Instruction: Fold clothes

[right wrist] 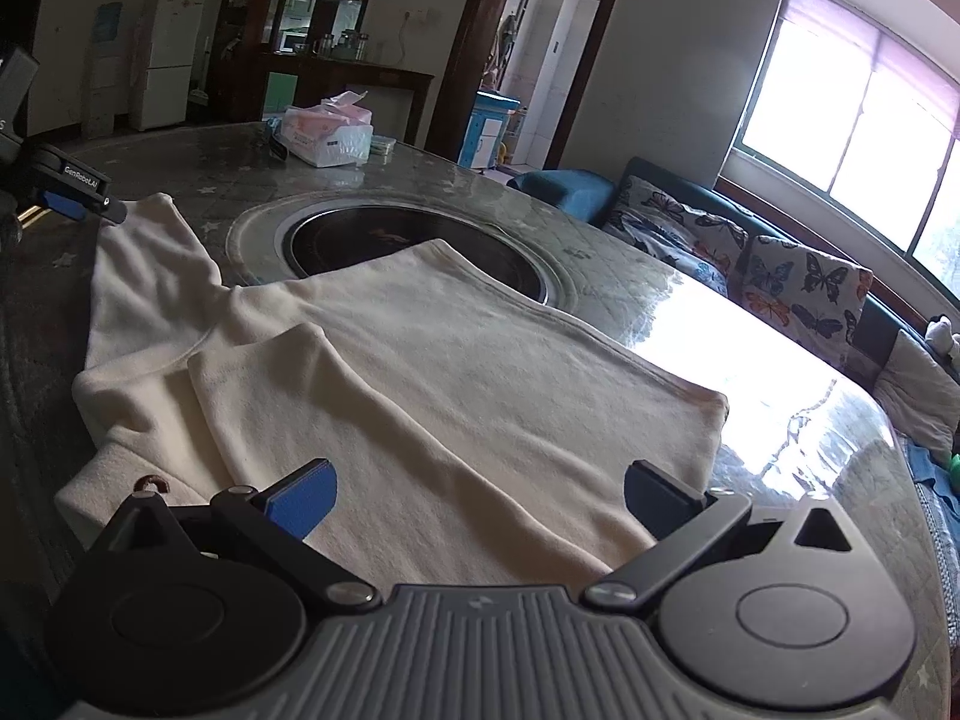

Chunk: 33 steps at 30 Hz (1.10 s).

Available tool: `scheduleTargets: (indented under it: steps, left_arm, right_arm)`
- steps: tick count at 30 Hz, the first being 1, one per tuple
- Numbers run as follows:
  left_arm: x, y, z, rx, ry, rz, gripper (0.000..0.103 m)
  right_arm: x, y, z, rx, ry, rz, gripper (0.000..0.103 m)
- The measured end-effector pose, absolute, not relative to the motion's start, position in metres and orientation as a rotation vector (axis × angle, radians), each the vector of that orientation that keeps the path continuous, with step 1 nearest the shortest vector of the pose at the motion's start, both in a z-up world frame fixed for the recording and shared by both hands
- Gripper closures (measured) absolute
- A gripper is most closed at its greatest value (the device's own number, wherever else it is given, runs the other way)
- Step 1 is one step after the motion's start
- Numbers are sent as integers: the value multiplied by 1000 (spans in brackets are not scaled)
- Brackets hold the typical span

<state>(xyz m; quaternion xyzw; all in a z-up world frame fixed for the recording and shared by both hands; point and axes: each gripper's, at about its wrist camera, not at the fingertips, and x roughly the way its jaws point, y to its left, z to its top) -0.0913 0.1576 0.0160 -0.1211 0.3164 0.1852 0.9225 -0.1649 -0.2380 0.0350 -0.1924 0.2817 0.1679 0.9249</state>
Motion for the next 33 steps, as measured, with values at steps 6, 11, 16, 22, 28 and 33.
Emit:
scheduleTargets:
  steps: [6, 11, 16, 22, 28, 33]
  left_arm:
    - [-94, 154, 16, -257, 628, 343, 91]
    - [-106, 132, 38, -257, 559, 238, 98]
    - [-120, 99, 64, -237, 481, 106, 98]
    - [-132, 26, 94, -188, 440, -162, 98]
    - [-137, -51, 105, -128, 416, -416, 98]
    - [-136, -100, 90, -65, 462, -554, 97]
  right_arm:
    - [-166, -245, 35, -371, 584, 324, 0]
    - [-169, -252, 36, -346, 579, 311, 0]
    - [-172, -264, 38, -306, 572, 287, 0]
    - [-177, -281, 38, -251, 567, 255, 0]
    - [-186, -300, 40, -214, 554, 212, 0]
    - [-192, -319, 42, -171, 553, 165, 0]
